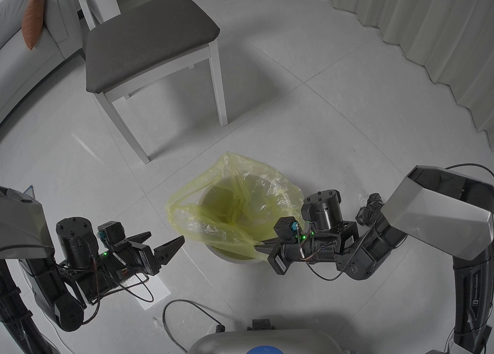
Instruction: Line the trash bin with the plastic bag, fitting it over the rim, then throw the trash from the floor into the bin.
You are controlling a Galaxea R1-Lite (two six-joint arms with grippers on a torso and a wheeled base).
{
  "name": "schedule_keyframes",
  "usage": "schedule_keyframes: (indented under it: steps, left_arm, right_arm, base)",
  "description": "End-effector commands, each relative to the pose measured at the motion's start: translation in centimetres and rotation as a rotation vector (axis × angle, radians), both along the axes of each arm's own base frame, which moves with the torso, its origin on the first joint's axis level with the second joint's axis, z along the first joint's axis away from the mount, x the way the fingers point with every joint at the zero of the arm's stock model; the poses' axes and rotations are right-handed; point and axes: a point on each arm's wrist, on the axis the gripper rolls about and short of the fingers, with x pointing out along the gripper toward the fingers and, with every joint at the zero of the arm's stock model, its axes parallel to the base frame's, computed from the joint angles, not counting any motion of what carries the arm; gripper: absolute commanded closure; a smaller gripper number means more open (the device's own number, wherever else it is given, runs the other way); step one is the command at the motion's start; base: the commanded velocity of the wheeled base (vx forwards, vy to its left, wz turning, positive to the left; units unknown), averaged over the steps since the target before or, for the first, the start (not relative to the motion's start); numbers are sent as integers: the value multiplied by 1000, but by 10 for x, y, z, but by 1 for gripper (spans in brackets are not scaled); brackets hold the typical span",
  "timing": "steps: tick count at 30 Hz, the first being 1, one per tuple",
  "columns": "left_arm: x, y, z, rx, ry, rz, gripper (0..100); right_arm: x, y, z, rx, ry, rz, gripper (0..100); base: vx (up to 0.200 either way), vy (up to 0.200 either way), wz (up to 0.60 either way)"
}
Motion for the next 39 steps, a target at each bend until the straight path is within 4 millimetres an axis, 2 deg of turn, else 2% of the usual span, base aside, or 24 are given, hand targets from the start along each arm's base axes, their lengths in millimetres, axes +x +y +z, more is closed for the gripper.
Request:
schedule_keyframes:
  steps: [1,7,19,25,33,36,37,39]
  left_arm:
    - [-1,1,1,-5,-10,2,0]
    - [-1,1,1,-6,-9,6,0]
    - [0,2,1,-7,-8,12,0]
    - [0,2,2,-9,-13,12,0]
    - [0,2,2,-8,-11,11,0]
    - [0,2,2,-9,-13,12,0]
    - [0,2,2,-8,-11,12,0]
    - [0,2,2,-8,-11,11,0]
  right_arm:
    - [-18,6,18,13,-18,40,100]
    - [-37,11,21,5,-8,79,100]
    - [-52,16,12,-22,25,116,100]
    - [-65,12,6,-50,54,132,100]
    - [-53,12,-2,-51,53,112,100]
    - [-39,17,-3,-33,35,95,100]
    - [-36,18,-4,-27,36,90,0]
    - [-33,19,-6,-24,37,83,0]
  base:
    - [0,0,0]
    - [0,0,0]
    - [0,0,0]
    - [0,0,0]
    - [0,0,0]
    - [0,0,0]
    - [0,0,0]
    - [0,0,0]
